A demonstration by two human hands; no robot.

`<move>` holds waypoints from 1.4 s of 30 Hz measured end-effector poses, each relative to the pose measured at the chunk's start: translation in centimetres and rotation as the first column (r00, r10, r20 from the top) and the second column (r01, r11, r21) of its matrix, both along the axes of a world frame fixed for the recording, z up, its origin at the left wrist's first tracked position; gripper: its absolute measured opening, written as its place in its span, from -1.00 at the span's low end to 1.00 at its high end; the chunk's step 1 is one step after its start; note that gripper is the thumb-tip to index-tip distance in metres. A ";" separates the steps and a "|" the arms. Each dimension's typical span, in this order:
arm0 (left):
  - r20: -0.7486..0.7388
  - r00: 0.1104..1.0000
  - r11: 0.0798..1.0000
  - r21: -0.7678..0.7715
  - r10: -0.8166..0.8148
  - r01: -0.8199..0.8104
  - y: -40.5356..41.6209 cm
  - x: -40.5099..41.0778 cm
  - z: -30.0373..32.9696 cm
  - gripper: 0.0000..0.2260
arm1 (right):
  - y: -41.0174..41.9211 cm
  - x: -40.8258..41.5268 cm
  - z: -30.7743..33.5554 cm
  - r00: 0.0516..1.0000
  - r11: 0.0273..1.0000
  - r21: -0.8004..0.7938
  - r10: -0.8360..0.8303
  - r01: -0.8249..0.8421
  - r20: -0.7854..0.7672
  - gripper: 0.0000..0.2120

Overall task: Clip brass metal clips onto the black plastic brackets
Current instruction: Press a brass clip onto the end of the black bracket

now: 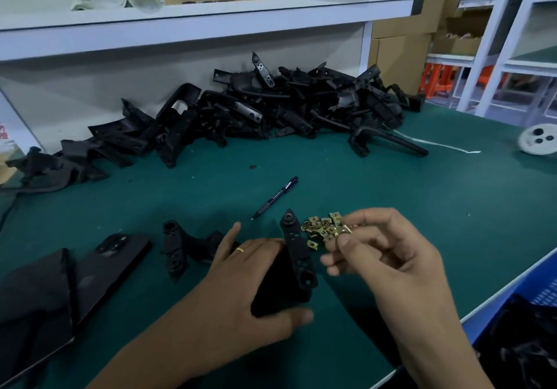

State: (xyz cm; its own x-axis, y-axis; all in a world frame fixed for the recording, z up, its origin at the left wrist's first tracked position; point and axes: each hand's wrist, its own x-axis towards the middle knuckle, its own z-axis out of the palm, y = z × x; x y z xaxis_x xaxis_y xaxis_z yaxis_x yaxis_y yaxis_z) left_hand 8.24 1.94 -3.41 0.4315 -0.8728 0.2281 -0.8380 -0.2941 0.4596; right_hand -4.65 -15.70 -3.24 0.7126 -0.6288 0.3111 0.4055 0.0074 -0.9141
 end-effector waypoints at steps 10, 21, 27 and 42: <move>0.088 0.988 0.987 -0.113 0.124 -0.113 -1.0 -1.1 -0.2 -0.53 | 0.6 0.3 0.3 0.987 0.991 0.005 0.132 -0.132 -0.087 -0.86; 0.232 0.972 1.000 0.019 0.018 -0.023 -0.6 -0.9 0.6 -0.36 | 0.3 0.4 -0.2 0.977 0.981 0.035 0.193 -0.191 -0.093 -0.93; 0.314 0.949 0.997 0.056 0.034 -0.054 -0.8 -0.9 0.5 -0.34 | 0.3 0.4 -0.3 0.974 0.979 0.063 0.201 -0.195 -0.102 -0.92; 0.356 0.933 0.991 0.101 0.044 -0.086 -1.1 -1.1 0.4 -0.30 | 0.6 0.5 -0.3 0.987 0.990 0.049 0.134 -0.130 -0.087 -0.94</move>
State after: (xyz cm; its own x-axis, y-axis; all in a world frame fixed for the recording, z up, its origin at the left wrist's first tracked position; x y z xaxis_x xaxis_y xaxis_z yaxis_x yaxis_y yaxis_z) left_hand 7.17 0.84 -3.02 0.3978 -0.8745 0.2776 -0.9172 -0.3859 0.0985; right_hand -4.14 -15.14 -3.52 0.8140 -0.5388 0.2169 0.3150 0.0959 -0.9442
